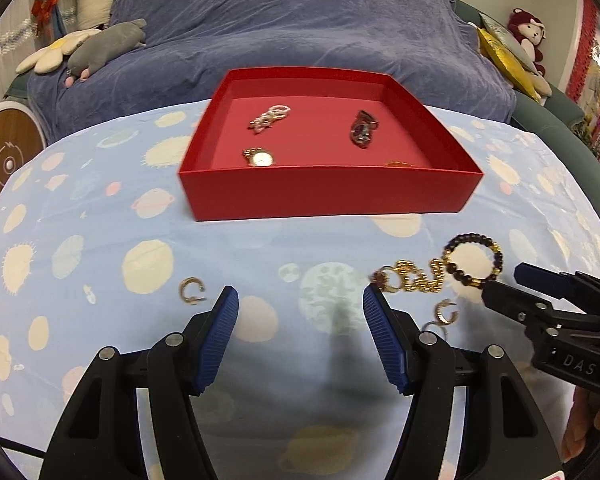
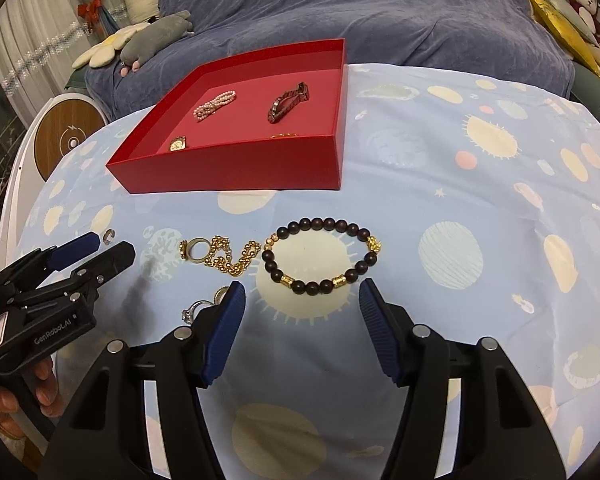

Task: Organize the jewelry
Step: 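Move the right gripper to the black-bead bracelet and close on it, then carry the black-bead bracelet into the red box and release it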

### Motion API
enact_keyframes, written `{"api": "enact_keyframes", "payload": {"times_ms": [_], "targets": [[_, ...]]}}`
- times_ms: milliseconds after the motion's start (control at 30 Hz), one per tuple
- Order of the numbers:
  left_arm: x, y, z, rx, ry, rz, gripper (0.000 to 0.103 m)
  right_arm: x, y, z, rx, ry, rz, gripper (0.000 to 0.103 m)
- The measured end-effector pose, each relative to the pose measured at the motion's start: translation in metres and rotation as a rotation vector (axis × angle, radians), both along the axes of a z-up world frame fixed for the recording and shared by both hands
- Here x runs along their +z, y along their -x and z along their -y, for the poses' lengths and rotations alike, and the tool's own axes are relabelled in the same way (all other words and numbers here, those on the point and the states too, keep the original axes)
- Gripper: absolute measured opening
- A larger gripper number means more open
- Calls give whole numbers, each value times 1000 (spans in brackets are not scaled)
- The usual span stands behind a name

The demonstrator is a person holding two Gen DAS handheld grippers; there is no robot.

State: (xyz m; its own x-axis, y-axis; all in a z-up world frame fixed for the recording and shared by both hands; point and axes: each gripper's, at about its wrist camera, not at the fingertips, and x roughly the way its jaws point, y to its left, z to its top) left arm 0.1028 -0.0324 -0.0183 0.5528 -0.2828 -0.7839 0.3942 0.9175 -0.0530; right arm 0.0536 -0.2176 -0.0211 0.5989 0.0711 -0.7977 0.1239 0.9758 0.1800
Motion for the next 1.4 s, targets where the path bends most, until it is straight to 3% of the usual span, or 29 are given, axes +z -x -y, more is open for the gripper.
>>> {"api": "enact_keyframes", "payload": {"times_ms": [233, 300, 367, 400, 500, 767, 1133, 1200, 1400], "targets": [[-6, 0, 39, -49, 4, 6, 62, 1, 1, 6, -11, -5, 3, 58], [-12, -6, 46, -46, -15, 1, 52, 0, 1, 8, -13, -6, 0, 58], [-20, -10, 48, -45, -27, -23, 33, -1, -1, 11, -20, -11, -1, 57], [-22, -12, 48, -40, -31, -18, 31, -2, -1, 12, -23, -16, -3, 56], [-23, -11, 49, -57, -49, 2, 9, -4, -4, 15, -27, -29, -10, 53], [-18, -16, 30, -37, -29, -2, 8, -2, -13, 22, -51, -27, 3, 50], [0, -14, -1, 4, -9, 16, 7, -14, -29, 27, -77, 27, -14, 26], [3, -14, -5, 9, -7, 20, 7, -14, -30, 28, -84, 44, -16, 10], [13, -14, -14, 26, 4, 31, 8, -5, -24, 31, -93, 28, 11, 8]]}}
